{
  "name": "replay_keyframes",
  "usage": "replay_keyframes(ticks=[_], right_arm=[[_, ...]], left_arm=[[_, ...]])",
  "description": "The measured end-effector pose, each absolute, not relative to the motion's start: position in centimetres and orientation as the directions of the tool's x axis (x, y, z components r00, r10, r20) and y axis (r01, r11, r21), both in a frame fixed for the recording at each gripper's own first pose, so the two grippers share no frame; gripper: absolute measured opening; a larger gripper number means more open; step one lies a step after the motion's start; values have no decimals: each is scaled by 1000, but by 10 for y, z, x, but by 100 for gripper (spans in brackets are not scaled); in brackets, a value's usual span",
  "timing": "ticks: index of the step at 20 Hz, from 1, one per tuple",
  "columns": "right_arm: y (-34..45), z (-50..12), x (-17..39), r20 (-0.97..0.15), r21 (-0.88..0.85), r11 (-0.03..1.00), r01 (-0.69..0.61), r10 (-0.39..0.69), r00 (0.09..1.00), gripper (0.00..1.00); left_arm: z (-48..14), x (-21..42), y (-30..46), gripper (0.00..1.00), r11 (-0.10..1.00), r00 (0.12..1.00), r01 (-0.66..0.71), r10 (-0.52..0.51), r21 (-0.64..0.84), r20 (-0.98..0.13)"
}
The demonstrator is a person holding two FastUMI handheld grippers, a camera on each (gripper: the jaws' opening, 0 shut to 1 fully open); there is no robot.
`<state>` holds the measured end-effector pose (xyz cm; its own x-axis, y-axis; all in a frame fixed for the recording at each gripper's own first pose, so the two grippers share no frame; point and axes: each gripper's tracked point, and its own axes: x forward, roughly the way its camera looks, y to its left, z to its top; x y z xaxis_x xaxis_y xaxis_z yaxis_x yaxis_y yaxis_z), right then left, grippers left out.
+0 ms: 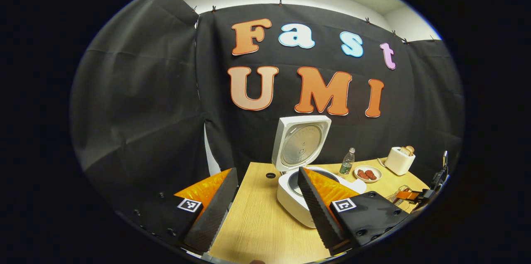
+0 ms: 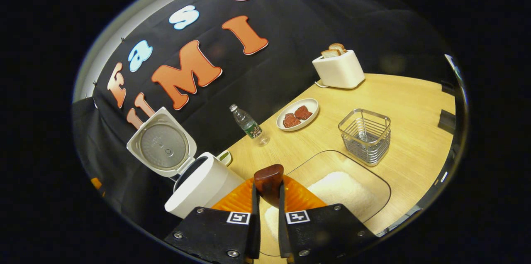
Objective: Close the left gripper, press the button to open the rice cooker; take a wooden spoon from the chopstick holder with the right hand, scoop a spoonful of rice and pour it into the rice cooker, then put the wooden spoon back into the chopstick holder.
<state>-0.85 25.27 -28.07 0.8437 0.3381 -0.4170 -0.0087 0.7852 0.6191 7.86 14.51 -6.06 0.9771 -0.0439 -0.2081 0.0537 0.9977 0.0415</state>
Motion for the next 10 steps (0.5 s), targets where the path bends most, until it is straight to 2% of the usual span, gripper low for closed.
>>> replay_keyframes(ticks=[5,10], right_arm=[[240,-269,-7,-378,771,634,60,379,845,17],[221,-274,-5,-399,805,577,137,355,846,17]], left_arm=[[-63,76,148,96,998,977,56,-47,34,-210],[-62,76,148,96,999,977,49,-44,20,-208]])
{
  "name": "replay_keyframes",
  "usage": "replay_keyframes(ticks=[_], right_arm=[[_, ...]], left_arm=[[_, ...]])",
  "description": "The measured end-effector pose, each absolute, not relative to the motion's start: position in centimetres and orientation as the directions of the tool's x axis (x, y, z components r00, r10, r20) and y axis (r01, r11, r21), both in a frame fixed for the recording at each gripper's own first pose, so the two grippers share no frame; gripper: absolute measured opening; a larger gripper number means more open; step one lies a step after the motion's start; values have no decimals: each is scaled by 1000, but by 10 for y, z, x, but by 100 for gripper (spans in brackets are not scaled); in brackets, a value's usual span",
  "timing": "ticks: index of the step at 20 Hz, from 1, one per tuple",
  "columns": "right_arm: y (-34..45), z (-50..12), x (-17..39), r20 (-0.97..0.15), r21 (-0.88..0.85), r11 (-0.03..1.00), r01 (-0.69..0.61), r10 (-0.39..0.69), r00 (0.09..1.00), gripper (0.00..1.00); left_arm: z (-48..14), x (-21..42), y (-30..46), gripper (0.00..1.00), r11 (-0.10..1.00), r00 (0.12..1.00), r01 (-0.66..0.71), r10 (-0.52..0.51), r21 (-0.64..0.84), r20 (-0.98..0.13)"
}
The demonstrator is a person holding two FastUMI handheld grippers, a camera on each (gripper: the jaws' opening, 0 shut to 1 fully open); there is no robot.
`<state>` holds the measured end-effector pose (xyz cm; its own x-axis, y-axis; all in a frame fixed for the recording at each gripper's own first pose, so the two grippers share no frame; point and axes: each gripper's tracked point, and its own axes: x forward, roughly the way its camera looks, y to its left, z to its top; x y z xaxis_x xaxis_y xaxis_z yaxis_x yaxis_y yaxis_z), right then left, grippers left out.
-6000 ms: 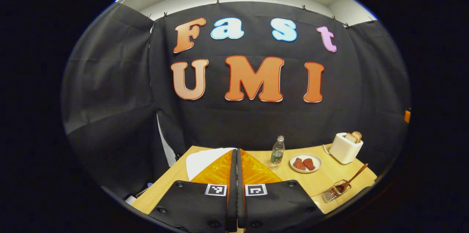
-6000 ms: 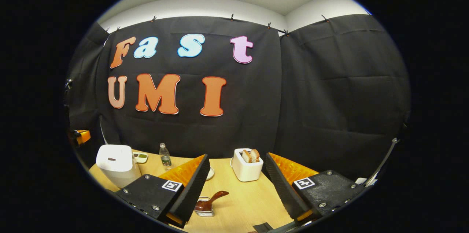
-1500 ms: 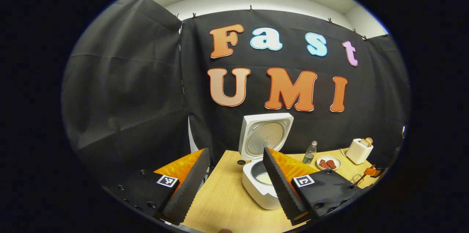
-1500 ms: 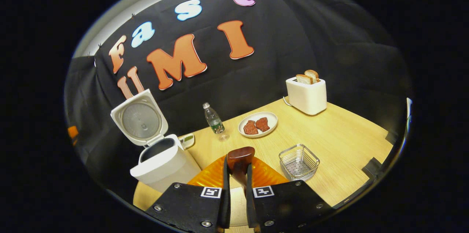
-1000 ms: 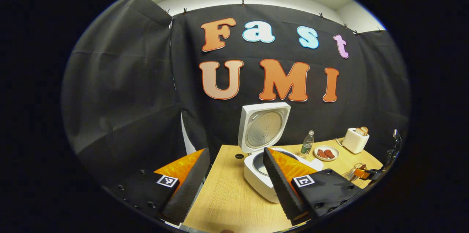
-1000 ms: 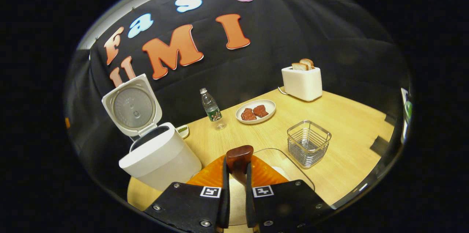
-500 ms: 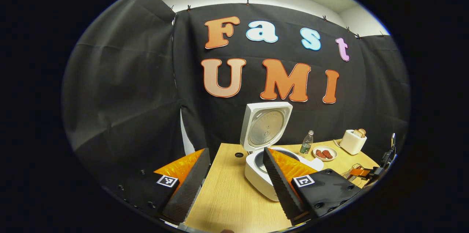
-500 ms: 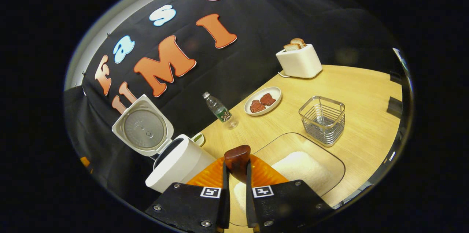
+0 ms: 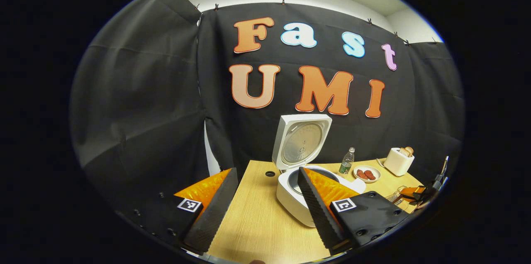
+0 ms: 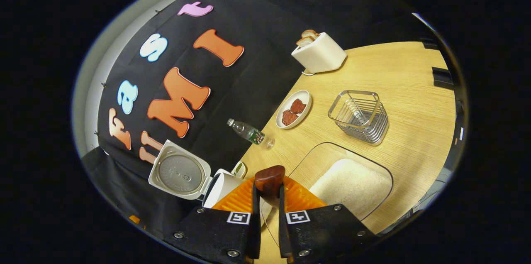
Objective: Close the left gripper, press the button to open the rice cooker; take a wooden spoon from the chopstick holder with the right hand, scoop a spoonful of rice and pour it into the rice cooker, then put the wooden spoon back into the chopstick holder.
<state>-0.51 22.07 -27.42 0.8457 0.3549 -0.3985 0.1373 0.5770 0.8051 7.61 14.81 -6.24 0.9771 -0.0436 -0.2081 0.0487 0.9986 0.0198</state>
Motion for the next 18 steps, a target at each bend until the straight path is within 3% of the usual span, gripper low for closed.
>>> replay_keyframes(ticks=[10,18], right_arm=[[181,-252,0,-363,890,395,228,310,879,17],[184,-232,2,-353,916,311,252,331,875,17]], left_arm=[[-50,78,142,96,999,985,49,-45,21,-168],[-46,84,140,96,999,987,47,-43,22,-153]])
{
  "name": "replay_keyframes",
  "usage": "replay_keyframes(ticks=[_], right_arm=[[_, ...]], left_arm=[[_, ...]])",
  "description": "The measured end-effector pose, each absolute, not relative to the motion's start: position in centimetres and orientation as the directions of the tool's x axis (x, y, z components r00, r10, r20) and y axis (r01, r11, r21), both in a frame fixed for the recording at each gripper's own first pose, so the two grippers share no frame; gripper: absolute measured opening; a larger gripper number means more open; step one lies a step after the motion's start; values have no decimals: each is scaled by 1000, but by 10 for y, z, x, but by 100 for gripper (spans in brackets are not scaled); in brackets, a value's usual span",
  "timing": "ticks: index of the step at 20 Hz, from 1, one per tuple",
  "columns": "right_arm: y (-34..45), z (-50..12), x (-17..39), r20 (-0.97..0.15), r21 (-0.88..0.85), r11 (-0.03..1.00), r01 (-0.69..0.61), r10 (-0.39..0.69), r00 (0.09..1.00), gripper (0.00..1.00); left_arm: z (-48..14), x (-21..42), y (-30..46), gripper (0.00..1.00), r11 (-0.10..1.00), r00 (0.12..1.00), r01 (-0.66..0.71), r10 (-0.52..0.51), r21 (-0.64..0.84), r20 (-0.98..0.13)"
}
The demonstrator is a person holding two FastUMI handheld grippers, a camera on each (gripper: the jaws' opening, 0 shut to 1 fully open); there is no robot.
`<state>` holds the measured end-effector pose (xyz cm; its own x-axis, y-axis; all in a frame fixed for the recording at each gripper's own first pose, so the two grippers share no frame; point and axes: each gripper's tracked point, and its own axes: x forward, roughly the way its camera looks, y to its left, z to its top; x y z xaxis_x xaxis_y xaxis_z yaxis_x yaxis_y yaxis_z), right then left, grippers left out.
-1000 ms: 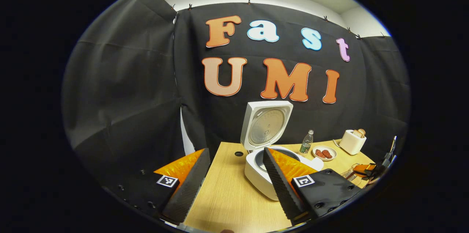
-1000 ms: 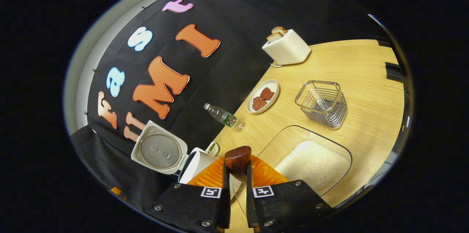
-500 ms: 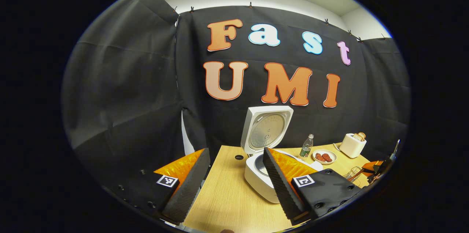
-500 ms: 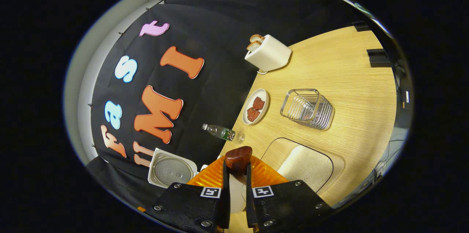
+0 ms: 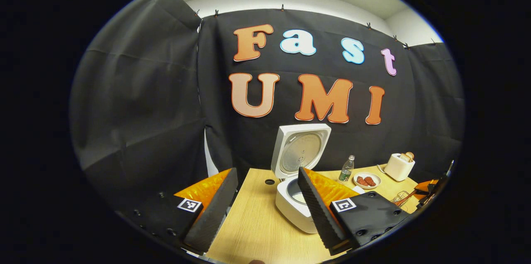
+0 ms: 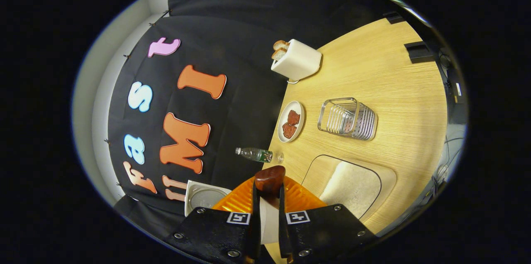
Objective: Close the left gripper, press the button to open the rice cooker; take a wooden spoon from the chopstick holder with the right hand, scoop a spoonful of rice and pour it into the rice cooker, then put the wooden spoon back into the chopstick holder.
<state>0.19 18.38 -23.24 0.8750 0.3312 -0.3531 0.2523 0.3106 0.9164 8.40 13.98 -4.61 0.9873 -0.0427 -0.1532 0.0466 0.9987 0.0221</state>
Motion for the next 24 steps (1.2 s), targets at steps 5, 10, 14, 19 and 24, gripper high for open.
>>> replay_keyframes(ticks=[5,10,14,19,24], right_arm=[[205,-198,5,-306,944,239,226,386,870,17],[230,-158,19,-254,963,200,183,431,866,17],[255,-120,42,-185,979,162,122,467,865,17],[296,-95,71,-144,985,159,74,499,854,17],[342,-78,98,-123,981,193,23,528,840,17]], left_arm=[[-49,90,141,96,999,987,44,-42,4,-156],[-49,95,149,98,999,988,25,-30,-32,-152],[-50,92,153,97,999,988,23,-29,-45,-152],[-49,88,155,96,998,987,26,-35,-60,-159],[-44,90,168,97,999,988,6,-11,-38,-154]])
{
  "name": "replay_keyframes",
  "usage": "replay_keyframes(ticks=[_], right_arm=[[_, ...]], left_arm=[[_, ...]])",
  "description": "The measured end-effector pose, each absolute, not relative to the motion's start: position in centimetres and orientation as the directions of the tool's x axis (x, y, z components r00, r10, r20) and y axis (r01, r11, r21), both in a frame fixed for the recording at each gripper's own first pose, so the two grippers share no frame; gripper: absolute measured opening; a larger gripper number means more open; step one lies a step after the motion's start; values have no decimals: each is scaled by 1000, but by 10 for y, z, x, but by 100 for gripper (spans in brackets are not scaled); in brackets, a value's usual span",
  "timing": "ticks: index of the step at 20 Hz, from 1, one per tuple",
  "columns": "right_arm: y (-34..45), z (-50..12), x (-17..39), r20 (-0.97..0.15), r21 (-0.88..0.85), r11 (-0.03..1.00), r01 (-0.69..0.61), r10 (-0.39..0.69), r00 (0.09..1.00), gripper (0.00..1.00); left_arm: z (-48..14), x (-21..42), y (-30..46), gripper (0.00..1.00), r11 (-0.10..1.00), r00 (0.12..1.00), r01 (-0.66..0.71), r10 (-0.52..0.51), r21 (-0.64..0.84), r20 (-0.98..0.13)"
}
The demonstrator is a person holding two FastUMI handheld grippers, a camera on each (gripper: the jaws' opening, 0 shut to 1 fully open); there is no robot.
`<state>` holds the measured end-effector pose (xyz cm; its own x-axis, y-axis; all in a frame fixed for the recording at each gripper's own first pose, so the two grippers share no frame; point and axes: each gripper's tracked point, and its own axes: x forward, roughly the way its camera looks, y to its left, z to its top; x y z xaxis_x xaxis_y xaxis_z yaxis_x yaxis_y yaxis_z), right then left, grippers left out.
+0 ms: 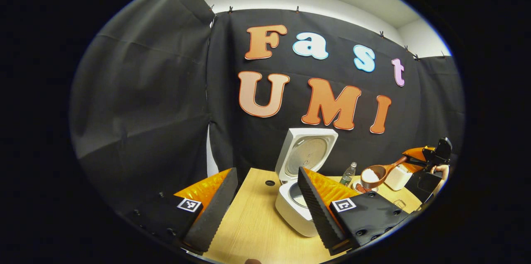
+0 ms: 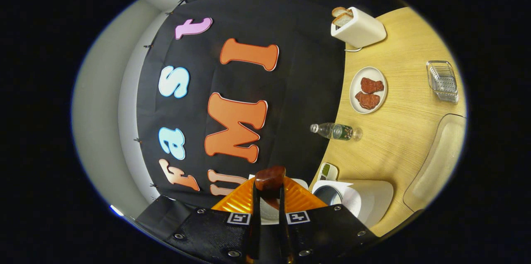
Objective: Close the left gripper, press the button to open the rice cooker; take a wooden spoon from the chopstick holder with the right hand, scoop a spoonful of rice and pour it into the rice cooker, then put the wooden spoon back into the chopstick holder.
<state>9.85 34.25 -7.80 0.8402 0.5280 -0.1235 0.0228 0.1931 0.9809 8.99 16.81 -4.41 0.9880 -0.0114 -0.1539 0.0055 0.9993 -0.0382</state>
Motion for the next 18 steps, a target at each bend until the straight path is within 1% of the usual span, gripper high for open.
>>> replay_keyframes(ticks=[4,9,15,18], right_arm=[[382,-60,118,-106,958,279,-59,543,833,17],[424,-50,129,-110,895,417,-159,551,827,17],[445,-57,137,-132,855,481,-192,562,816,17],[448,-60,140,-141,850,490,-193,565,813,17]], left_arm=[[-42,94,181,97,1000,988,-20,16,-19,-154],[-45,98,196,97,999,986,-50,46,-17,-162],[-45,109,201,97,998,986,-58,57,1,-159],[-46,114,200,97,998,985,-56,55,1,-165]])
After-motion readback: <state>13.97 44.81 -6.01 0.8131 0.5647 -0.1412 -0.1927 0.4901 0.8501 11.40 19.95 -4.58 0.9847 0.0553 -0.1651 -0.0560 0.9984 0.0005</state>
